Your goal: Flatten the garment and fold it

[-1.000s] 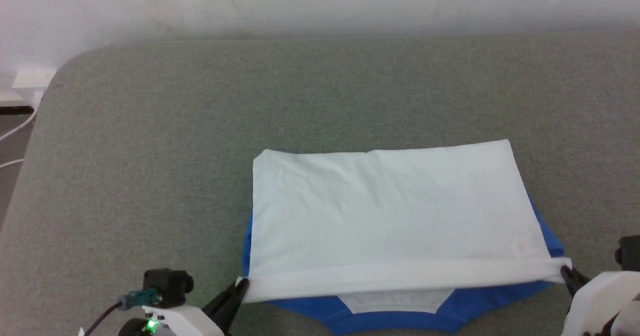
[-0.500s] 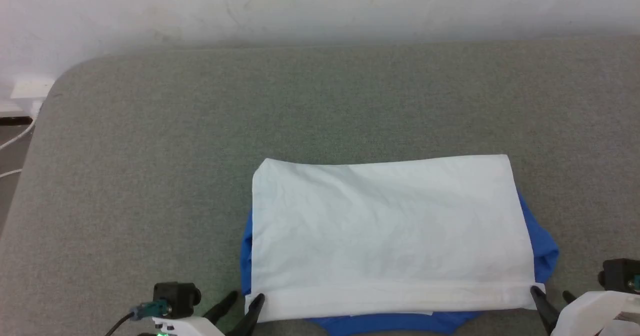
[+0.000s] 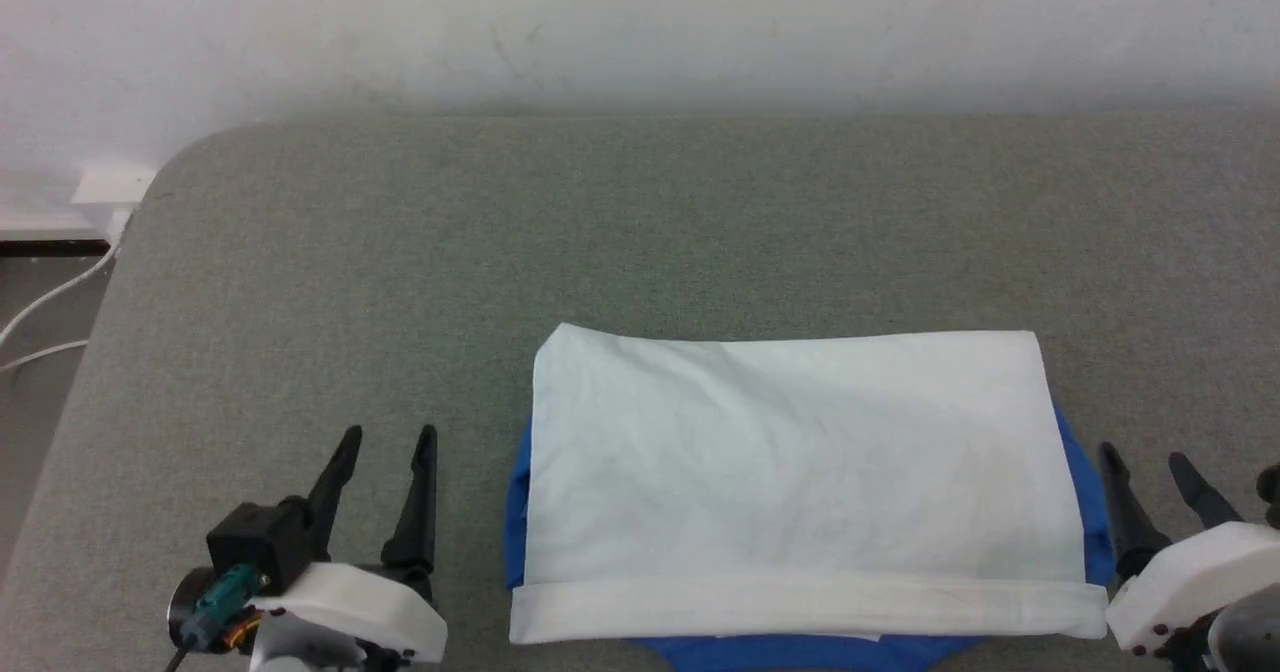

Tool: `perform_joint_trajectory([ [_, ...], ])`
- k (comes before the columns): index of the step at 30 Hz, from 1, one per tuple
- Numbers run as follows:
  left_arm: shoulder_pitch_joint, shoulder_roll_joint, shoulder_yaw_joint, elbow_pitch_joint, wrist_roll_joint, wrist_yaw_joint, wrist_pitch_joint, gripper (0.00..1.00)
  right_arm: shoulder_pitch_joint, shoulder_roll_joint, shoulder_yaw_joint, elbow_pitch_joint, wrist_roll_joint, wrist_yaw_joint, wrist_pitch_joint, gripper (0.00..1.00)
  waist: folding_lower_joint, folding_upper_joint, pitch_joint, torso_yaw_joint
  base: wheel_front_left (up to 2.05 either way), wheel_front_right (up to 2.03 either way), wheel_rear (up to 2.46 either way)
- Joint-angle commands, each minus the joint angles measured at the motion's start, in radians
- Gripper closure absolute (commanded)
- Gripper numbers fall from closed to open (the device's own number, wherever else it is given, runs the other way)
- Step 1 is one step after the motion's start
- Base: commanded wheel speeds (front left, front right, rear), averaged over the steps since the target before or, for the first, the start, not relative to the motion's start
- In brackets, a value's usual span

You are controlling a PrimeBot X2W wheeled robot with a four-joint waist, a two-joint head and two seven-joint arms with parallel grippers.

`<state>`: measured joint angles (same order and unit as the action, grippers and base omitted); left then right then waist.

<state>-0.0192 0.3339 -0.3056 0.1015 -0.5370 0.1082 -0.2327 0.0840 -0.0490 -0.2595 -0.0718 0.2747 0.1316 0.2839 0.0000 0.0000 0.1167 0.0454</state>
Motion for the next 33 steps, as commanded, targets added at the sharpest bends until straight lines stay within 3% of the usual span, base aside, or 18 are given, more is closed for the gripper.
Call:
perform_joint_trajectory([
  [1, -0.028, -0.008, 0.008, 0.012, 0.029, 0.012, -0.015, 0.0, -0.029, -0.001, 0.001, 0.021, -0.019, -0.001, -0.017, 0.0, 0.0, 0.0, -0.001, 0.002, 0.0, 0.0, 0.0],
  [5, -0.071, -0.043, 0.046, 0.012, 0.098, 0.048, -0.028, 0.0, -0.089, -0.001, 0.002, 0.121, -0.05, -0.001, -0.016, 0.0, 0.0, 0.0, -0.003, 0.003, 0.0, 0.0, 0.0],
  [9, -0.101, -0.08, 0.1, -0.016, 0.183, 0.056, -0.029, 0.0, -0.151, -0.001, -0.018, 0.237, -0.076, -0.001, 0.04, 0.0, 0.0, 0.0, 0.001, 0.01, 0.0, 0.0, 0.0],
  [16, -0.11, -0.141, 0.156, -0.009, 0.272, 0.018, -0.029, 0.0, -0.214, -0.001, -0.036, 0.36, -0.112, -0.001, 0.193, 0.0, 0.0, 0.0, 0.005, 0.025, 0.0, 0.0, 0.0],
  [24, -0.099, -0.189, 0.208, 0.005, 0.318, -0.034, -0.029, 0.0, -0.216, -0.001, -0.02, 0.382, -0.111, -0.001, 0.353, 0.0, 0.0, 0.0, 0.012, 0.032, 0.0, 0.0, 0.0],
  [25, -0.099, -0.192, 0.213, 0.007, 0.323, -0.039, -0.029, 0.0, -0.214, -0.001, -0.013, 0.38, -0.101, -0.001, 0.364, 0.08, 0.0, 0.0, 0.013, 0.032, 0.0, 0.0, 0.0],
  [26, -0.099, -0.196, 0.219, 0.009, 0.327, -0.044, -0.029, 0.0, -0.211, -0.001, -0.004, 0.378, -0.086, -0.001, 0.372, 0.29, 0.0, 0.0, 0.013, 0.032, 0.0, 0.0, 0.0],
  [27, -0.099, -0.199, 0.224, 0.01, 0.331, -0.048, -0.029, 0.0, -0.209, -0.001, 0.005, 0.376, -0.072, -0.001, 0.377, 0.63, 0.0, 0.0, 0.013, 0.032, 0.0, 0.0, 0.0],
  [28, -0.098, -0.202, 0.23, 0.012, 0.334, -0.052, -0.029, 0.0, -0.207, -0.001, 0.016, 0.37, -0.061, -0.001, 0.376, 0.73, 0.0, 0.0, 0.013, 0.031, 0.0, 0.0, 0.0],
  [29, -0.098, -0.206, 0.235, 0.014, 0.338, -0.056, -0.029, 0.0, -0.205, -0.001, 0.022, 0.365, -0.051, -0.001, 0.371, 0.98, 0.0, 0.0, 0.013, 0.03, 0.0, 0.0, 0.0],
  [33, -0.097, -0.216, 0.252, 0.018, 0.35, -0.071, -0.029, 0.0, -0.198, -0.001, 0.014, 0.35, -0.047, -0.001, 0.336, 1.0, 0.0, 0.0, 0.011, 0.028, 0.0, 0.0, 0.0],
])
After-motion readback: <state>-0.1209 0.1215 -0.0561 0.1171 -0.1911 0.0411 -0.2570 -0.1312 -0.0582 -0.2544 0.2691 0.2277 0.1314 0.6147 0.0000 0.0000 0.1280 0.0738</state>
